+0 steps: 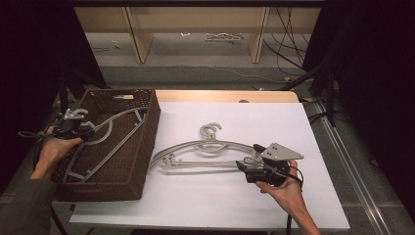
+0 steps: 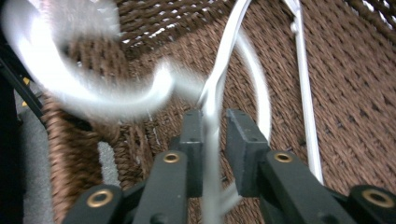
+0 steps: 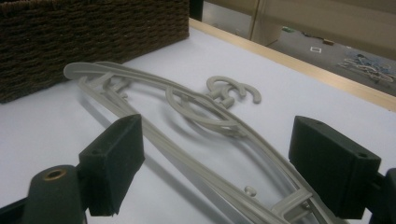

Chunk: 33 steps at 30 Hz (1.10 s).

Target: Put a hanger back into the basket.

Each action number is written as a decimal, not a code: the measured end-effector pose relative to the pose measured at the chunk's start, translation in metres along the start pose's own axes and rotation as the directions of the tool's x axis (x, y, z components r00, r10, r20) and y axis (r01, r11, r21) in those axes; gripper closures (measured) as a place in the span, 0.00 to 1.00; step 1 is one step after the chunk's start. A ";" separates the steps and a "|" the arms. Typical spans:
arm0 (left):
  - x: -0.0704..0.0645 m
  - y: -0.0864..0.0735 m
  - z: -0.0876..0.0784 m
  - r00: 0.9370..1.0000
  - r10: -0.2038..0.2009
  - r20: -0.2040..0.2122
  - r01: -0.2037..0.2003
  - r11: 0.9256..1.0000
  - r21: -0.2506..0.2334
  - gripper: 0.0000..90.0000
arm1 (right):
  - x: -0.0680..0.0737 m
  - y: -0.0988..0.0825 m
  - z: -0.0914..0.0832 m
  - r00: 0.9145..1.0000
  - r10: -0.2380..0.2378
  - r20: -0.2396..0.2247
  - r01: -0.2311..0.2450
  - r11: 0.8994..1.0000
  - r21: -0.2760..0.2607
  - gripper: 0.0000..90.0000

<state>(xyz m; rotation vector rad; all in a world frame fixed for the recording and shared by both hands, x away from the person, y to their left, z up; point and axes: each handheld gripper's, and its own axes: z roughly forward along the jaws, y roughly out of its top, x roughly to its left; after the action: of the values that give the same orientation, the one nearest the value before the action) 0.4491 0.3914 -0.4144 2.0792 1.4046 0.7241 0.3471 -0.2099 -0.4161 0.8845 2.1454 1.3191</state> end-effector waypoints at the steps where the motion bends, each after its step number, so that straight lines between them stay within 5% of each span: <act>1: 0.000 0.000 0.000 1.000 0.000 0.000 0.000 1.000 0.000 0.82 | 0.000 0.000 0.000 1.000 0.000 0.000 0.000 1.000 0.000 0.21; 5: 0.000 0.001 -0.008 1.000 -0.016 0.001 0.016 0.999 -0.033 0.78 | 0.000 0.000 0.000 1.000 -0.002 -0.003 0.002 1.000 0.002 0.21; 12: -0.008 0.010 -0.032 0.999 -0.048 0.015 0.049 0.992 -0.115 0.51 | 0.001 -0.001 0.000 1.000 0.002 0.001 -0.002 1.000 0.000 0.21; 19: -0.031 0.015 -0.059 0.995 -0.095 0.041 0.102 0.964 -0.244 0.37 | 0.002 -0.001 0.001 1.000 0.000 0.006 0.001 1.000 -0.017 0.21; 21: -0.038 0.016 -0.068 0.992 -0.106 0.068 0.122 0.951 -0.285 0.34 | 0.002 0.000 0.001 1.000 -0.002 0.005 0.002 1.000 -0.018 0.21; 22: -0.047 0.017 -0.075 0.989 -0.108 0.097 0.133 0.937 -0.323 0.33 | 0.002 0.000 0.001 1.000 -0.002 0.005 0.002 1.000 -0.021 0.21; 23: -0.047 0.017 -0.075 0.989 -0.108 0.097 0.133 0.937 -0.323 0.32 | 0.002 0.000 0.000 1.000 -0.003 0.000 0.003 1.000 -0.013 0.21; 24: -0.058 0.017 -0.082 0.989 -0.099 0.114 0.134 0.926 -0.353 0.31 | 0.002 -0.001 0.001 1.000 -0.005 0.001 0.005 1.000 -0.015 0.21; 28: -0.076 0.018 -0.091 0.986 -0.058 0.153 0.112 0.922 -0.371 0.28 | 0.003 0.000 0.000 1.000 -0.001 0.003 0.001 1.000 -0.017 0.21; 31: -0.100 0.018 -0.104 0.982 -0.026 0.188 0.103 0.906 -0.411 0.25 | 0.004 0.000 0.000 1.000 0.004 -0.006 -0.004 1.000 -0.017 0.21; 33: -0.105 0.018 -0.106 0.979 -0.014 0.203 0.100 0.903 -0.418 0.23 | 0.004 0.000 0.000 1.000 0.005 -0.008 -0.006 1.000 -0.015 0.21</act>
<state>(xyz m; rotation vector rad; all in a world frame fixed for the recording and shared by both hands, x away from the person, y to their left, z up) 0.3551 0.2999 -0.3408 1.7057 1.0784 0.7076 0.3440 -0.2068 -0.4160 0.8815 2.1378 1.3414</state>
